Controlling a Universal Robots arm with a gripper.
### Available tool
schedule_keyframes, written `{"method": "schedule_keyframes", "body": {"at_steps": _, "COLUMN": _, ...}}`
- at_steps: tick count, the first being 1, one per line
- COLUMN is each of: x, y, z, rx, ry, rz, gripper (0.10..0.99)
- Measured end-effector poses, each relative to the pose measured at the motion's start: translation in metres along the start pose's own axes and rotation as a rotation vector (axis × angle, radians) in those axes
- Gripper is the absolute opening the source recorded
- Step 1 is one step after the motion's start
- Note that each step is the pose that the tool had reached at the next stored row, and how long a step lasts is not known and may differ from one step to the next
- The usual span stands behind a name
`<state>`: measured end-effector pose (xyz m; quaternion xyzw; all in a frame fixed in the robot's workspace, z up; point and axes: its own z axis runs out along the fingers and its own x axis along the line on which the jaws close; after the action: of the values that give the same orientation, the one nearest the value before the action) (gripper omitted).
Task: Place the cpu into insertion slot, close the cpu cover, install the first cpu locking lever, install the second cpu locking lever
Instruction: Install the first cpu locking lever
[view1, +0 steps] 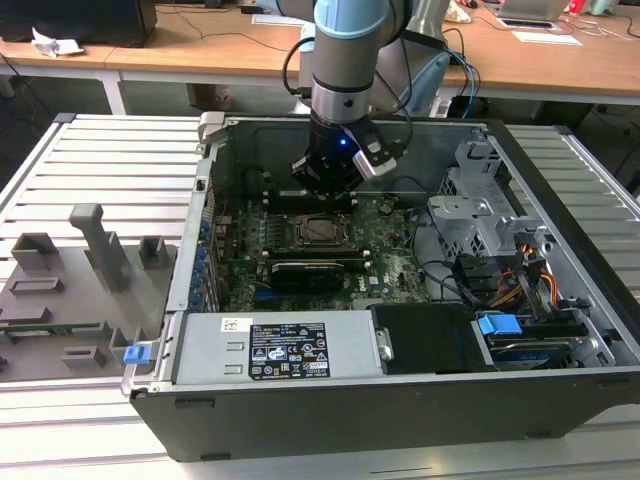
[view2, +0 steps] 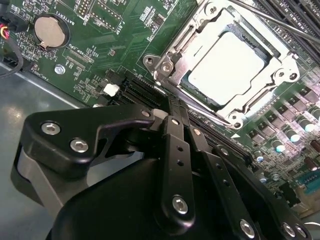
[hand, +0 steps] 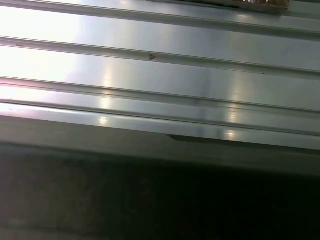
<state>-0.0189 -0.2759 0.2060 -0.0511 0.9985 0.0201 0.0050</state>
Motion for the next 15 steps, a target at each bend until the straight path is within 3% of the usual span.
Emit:
{"method": "schedule_keyframes", "body": {"at_steps": 7, "x": -0.0001, "y": 0.0004, "z": 0.0026, "rx": 0.007, "ry": 0.0009, "rz": 0.0, "gripper": 0.106}}
{"method": "schedule_keyframes", "body": {"at_steps": 15, "x": -0.0001, "y": 0.0005, "z": 0.0011, "rx": 0.007, "ry": 0.0007, "rz": 0.0, "gripper": 0.106}}
